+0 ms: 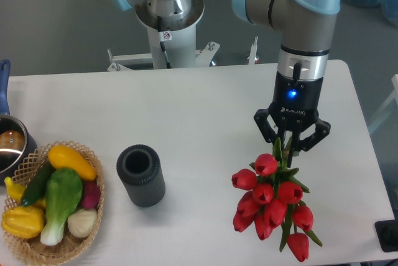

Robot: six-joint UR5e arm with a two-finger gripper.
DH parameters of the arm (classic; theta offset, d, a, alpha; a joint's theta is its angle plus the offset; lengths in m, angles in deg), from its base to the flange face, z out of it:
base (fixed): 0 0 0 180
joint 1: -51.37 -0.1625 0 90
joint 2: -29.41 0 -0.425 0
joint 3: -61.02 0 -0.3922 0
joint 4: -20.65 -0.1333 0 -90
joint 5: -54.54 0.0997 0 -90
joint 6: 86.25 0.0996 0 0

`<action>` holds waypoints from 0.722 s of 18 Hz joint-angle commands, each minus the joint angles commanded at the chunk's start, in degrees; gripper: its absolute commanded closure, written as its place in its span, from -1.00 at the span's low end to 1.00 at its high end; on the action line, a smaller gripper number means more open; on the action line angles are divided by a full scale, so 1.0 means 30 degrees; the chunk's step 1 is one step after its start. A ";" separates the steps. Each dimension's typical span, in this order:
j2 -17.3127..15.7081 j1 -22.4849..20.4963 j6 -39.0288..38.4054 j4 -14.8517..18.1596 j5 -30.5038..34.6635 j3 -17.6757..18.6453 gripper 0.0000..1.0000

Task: Insert the flowers into the vase
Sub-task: 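Hold the red tulip bunch in the gripper above the table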

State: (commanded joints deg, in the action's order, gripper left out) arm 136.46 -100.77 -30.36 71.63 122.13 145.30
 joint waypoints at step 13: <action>0.0087 0.0264 -0.0292 -0.0029 -0.0058 -0.0058 0.87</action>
State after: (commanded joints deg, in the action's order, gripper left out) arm 136.73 -99.98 -31.23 71.54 121.95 145.13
